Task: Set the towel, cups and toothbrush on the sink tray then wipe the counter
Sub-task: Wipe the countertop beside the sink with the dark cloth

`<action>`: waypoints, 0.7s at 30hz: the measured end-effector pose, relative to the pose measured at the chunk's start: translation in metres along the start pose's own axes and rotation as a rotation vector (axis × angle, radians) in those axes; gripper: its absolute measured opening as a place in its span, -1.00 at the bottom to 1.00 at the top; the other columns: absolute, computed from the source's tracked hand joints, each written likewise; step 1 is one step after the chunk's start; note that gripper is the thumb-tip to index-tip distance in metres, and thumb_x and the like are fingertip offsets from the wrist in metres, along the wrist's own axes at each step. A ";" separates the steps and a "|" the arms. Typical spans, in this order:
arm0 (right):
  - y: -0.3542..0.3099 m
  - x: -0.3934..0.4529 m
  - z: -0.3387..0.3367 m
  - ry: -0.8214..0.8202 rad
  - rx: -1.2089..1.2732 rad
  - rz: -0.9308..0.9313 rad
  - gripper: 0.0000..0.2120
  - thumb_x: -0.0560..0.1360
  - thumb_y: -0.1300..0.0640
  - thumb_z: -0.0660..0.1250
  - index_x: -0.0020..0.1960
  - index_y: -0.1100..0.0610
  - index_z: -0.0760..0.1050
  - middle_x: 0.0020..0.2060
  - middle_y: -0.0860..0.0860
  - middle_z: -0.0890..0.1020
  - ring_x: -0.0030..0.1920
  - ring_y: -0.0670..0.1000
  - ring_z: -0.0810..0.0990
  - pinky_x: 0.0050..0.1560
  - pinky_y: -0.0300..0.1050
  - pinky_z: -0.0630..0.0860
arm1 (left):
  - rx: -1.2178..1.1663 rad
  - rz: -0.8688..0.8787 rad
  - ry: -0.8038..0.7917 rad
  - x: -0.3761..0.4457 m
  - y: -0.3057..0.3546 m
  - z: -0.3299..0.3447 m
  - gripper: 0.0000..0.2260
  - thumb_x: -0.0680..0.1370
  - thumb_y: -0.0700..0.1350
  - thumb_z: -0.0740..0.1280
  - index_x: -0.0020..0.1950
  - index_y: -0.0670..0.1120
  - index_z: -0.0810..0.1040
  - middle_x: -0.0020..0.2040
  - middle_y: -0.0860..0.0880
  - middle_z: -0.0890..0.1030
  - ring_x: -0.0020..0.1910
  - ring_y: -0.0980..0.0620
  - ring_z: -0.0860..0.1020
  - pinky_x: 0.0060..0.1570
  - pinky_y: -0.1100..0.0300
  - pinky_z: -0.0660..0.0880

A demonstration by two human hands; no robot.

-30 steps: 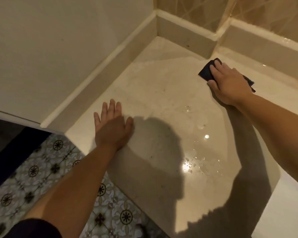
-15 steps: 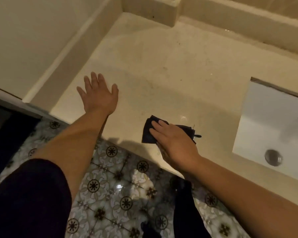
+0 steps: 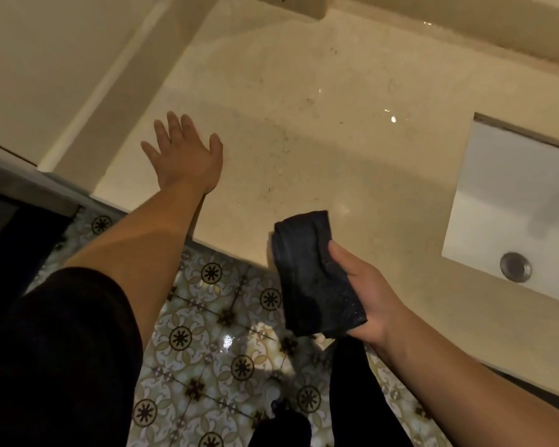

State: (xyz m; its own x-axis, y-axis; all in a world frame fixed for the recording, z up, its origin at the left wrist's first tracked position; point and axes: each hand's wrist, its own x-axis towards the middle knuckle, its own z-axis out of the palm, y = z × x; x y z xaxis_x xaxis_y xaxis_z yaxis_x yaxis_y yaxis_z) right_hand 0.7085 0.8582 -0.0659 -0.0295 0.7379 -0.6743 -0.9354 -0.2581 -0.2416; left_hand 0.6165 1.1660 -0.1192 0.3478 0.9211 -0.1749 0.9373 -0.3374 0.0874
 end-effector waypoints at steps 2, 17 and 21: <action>-0.020 -0.001 -0.004 0.033 0.074 0.004 -0.56 0.54 -0.02 0.27 0.31 0.23 0.51 0.14 0.18 0.62 0.09 0.15 0.62 0.17 0.04 0.55 | 0.003 0.000 0.006 0.000 0.000 0.000 -0.31 0.59 0.26 -0.17 0.62 -0.10 -0.07 0.63 -0.11 -0.10 0.58 -0.15 -0.14 0.48 -0.27 -0.18; -0.380 0.102 -0.012 0.686 -1.386 -0.922 -0.69 0.56 -0.08 0.12 0.21 -0.10 0.51 0.07 0.10 0.58 0.08 0.18 0.53 0.06 0.00 0.37 | 0.027 -0.035 0.054 0.006 -0.001 0.007 -0.32 0.58 0.27 -0.13 0.61 -0.08 0.02 0.63 -0.10 0.00 0.58 -0.14 -0.06 0.49 -0.26 -0.10; -0.407 0.153 -0.047 0.480 -2.198 -0.876 -0.58 0.63 0.09 0.08 0.42 0.27 0.31 0.39 0.27 0.40 0.31 0.31 0.38 0.28 0.17 0.32 | 0.036 -0.017 0.081 0.004 -0.002 0.008 -0.35 0.59 0.25 -0.09 0.59 -0.09 0.04 0.62 -0.12 0.02 0.58 -0.15 -0.04 0.48 -0.28 -0.06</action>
State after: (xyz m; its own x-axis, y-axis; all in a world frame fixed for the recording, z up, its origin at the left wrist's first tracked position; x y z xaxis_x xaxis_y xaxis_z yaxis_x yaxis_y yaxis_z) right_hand 1.1009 1.0474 -0.1035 0.3442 0.9385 -0.0277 0.8939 -0.3366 -0.2961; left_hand 0.6159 1.1686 -0.1274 0.3305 0.9389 -0.0965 0.9437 -0.3271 0.0497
